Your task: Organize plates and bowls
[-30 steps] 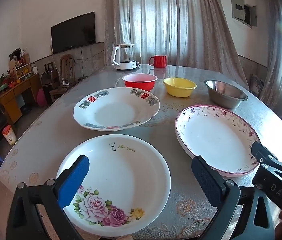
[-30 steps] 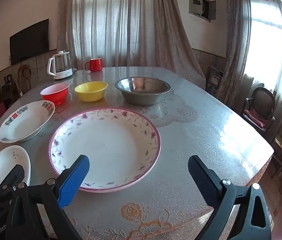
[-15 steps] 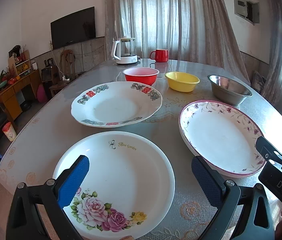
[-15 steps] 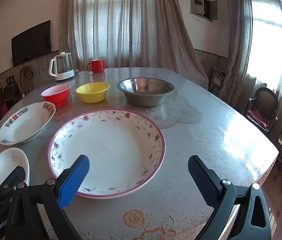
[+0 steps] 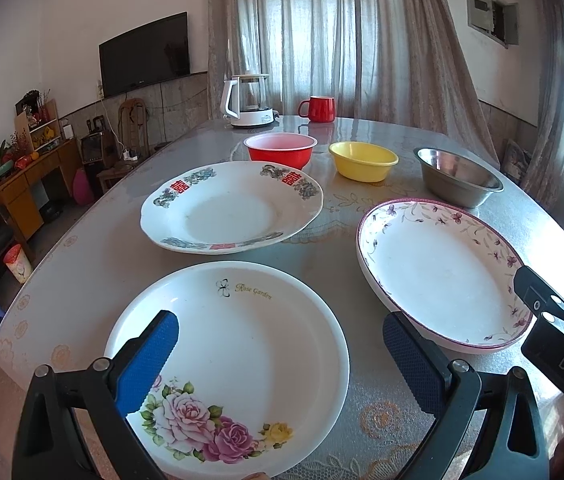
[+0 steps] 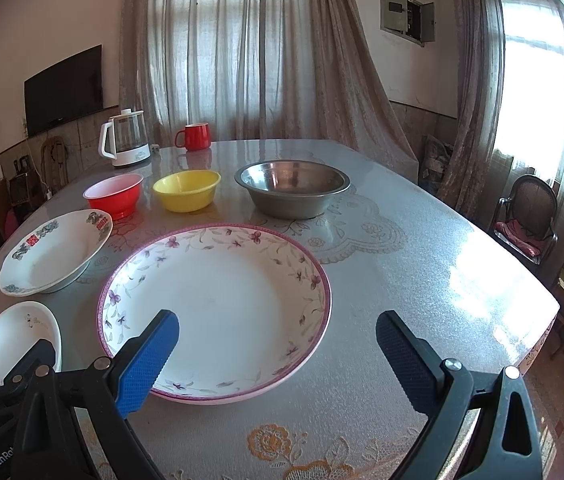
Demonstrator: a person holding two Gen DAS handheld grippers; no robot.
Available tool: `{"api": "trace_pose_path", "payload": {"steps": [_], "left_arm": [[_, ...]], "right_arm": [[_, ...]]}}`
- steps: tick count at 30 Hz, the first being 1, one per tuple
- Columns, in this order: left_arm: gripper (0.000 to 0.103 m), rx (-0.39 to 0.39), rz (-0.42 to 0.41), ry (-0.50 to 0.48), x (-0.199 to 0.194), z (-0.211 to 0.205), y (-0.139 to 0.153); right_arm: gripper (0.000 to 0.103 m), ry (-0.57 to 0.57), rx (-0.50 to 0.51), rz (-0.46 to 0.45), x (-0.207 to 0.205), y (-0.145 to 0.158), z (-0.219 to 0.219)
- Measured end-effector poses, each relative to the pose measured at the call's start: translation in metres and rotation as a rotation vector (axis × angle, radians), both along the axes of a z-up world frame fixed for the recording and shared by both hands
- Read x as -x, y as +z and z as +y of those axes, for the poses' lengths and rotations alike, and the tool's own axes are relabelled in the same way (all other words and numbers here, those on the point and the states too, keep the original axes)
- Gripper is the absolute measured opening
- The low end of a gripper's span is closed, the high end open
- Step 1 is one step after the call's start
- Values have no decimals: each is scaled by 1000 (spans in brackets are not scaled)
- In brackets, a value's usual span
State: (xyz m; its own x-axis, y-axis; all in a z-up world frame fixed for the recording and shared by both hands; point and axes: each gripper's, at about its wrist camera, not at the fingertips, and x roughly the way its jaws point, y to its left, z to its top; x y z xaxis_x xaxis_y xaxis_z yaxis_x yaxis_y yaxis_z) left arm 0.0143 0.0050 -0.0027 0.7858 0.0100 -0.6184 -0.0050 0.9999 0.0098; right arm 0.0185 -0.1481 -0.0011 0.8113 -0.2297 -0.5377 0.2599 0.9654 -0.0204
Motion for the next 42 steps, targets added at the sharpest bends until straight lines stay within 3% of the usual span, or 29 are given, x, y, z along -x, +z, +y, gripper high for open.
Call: {"api": "trace_pose_path", "payload": {"steps": [42], "left_arm": [[103, 10, 9, -4, 3, 0, -1]], "right_arm": [[101, 3, 1, 2, 4, -2, -1]]}}
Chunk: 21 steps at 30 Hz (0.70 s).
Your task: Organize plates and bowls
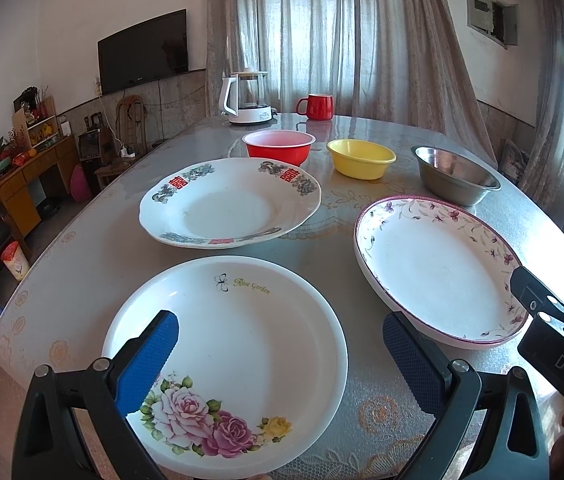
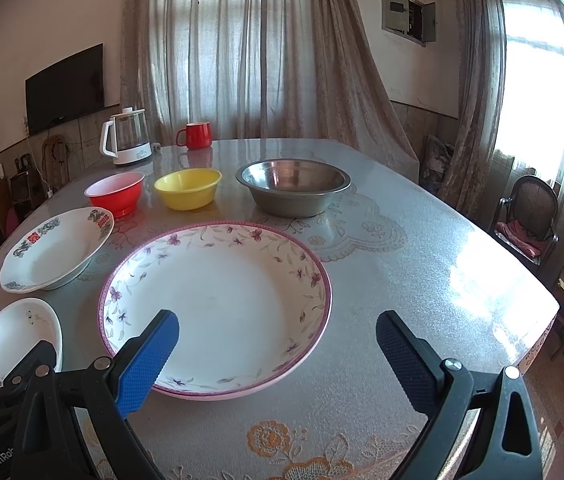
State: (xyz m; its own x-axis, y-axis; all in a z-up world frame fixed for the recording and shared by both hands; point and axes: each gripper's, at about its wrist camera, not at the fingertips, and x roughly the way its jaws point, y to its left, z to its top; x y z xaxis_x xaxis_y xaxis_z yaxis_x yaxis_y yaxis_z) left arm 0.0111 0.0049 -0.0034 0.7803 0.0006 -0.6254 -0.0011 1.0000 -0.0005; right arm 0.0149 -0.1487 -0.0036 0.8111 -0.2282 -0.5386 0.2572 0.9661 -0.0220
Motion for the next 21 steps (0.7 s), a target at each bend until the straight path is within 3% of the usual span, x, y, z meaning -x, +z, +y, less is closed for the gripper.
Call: {"api": "trace_pose_path", "payload": {"steps": [14, 17, 21], "left_arm": [[103, 4, 13, -19, -2, -1, -1], [103, 45, 25, -65, -7, 1, 3], [103, 158, 63, -176, -17, 1, 14]], "right_arm": [[101, 13, -7, 8, -2, -1, -2], [101, 49, -24, 21, -5, -1, -7], [101, 109, -72, 55, -14, -1, -21]]}}
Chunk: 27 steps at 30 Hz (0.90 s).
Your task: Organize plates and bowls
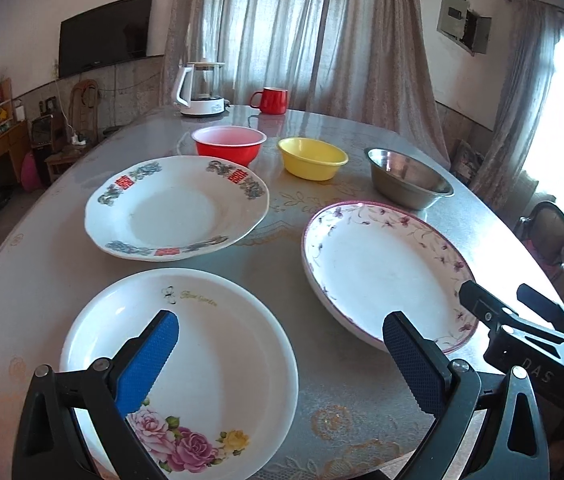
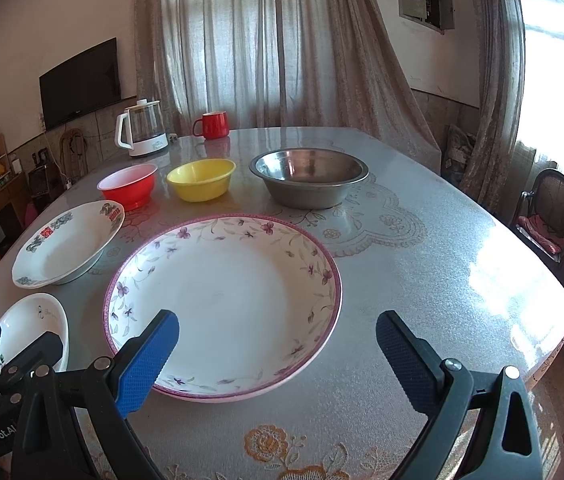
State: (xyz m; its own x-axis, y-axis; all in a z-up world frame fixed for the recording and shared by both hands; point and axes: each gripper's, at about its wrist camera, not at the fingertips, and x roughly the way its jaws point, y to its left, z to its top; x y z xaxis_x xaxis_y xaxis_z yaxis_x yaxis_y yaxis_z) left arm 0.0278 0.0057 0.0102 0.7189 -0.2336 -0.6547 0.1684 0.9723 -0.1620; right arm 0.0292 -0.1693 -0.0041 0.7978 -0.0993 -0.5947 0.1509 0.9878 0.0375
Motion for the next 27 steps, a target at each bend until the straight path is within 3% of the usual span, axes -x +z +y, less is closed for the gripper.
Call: {"api": "trace_pose_path", "payload": {"steps": [5, 9, 17, 22, 25, 27], "left_arm": [[103, 4, 3, -64, -15, -14, 18], [103, -43, 11, -88, -27, -26, 24], [103, -57, 71, -154, -57, -35, 18], [103, -20, 93, -178, -65, -27, 18], [102, -6, 122, -179, -74, -24, 18], [89, -8, 148, -191, -79, -25, 13]], "right_arm": [[101, 78, -126, 70, -18, 0, -26], [101, 58, -233, 91, -28, 0, -50], [101, 36, -253, 96, -40, 1, -70], [87, 50, -218, 111, -49, -4, -69], [73, 66, -210, 122, -55, -8, -70], [62, 62, -202, 134, -61, -11, -71]]}}
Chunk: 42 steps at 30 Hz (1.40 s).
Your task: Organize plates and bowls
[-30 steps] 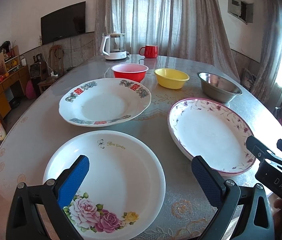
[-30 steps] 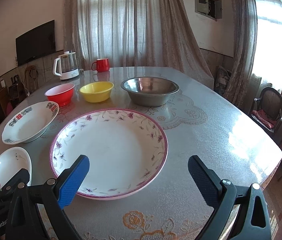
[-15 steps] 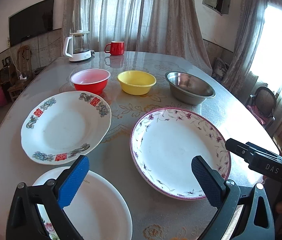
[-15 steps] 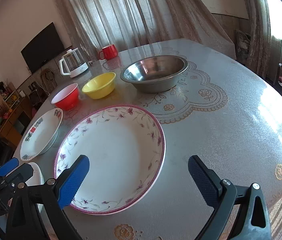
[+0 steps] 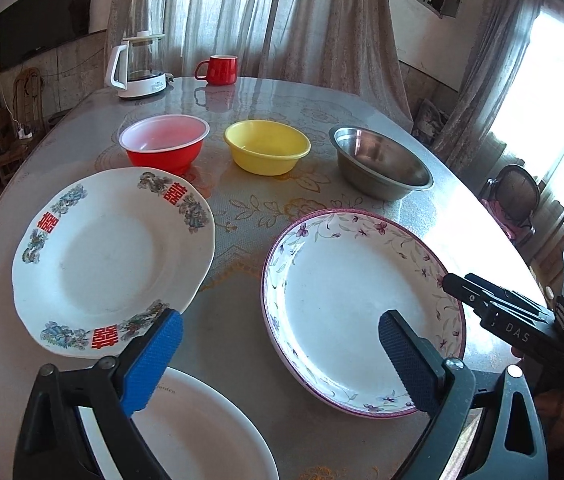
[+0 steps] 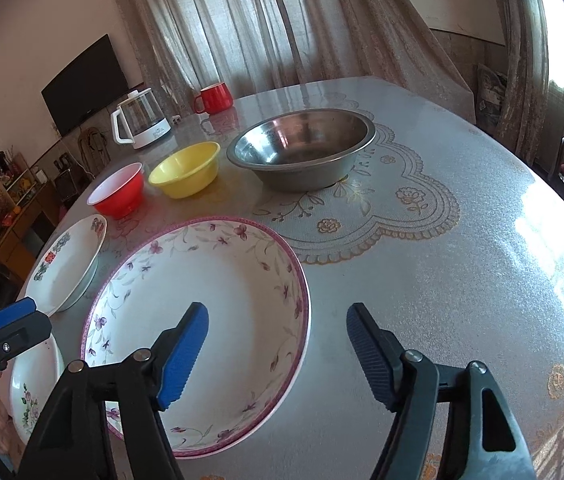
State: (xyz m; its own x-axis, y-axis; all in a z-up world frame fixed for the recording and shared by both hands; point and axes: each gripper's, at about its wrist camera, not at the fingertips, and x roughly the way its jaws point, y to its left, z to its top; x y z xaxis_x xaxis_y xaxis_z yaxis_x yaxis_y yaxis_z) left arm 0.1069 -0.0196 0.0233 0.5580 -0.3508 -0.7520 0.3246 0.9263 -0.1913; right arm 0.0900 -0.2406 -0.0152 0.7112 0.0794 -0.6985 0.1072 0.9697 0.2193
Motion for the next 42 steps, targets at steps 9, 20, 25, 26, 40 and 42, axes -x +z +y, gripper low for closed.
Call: {"api": "trace_pose_path", "payload": {"steps": [9, 20, 25, 26, 40, 42], "left_arm": [[56, -40, 109, -51, -30, -12, -22], [29, -120, 177, -98, -40, -26, -43], [29, -132, 169, -73, -41, -32, -44], [29, -133, 165, -69, -42, -33, -44], [27, -109, 113, -57, -63, -36, -36], [27, -113, 127, -37, -68, -35, -39]], "right_arm": [[35, 33, -17, 52, -22, -14, -11], [31, 81, -33, 89, -33, -26, -9], [18, 95, 1, 59, -33, -28, -8], [17, 99, -6, 54, -32, -28, -10], [12, 44, -50, 29, -35, -26, -26], [12, 39, -63, 36, -39, -27, -26]]}}
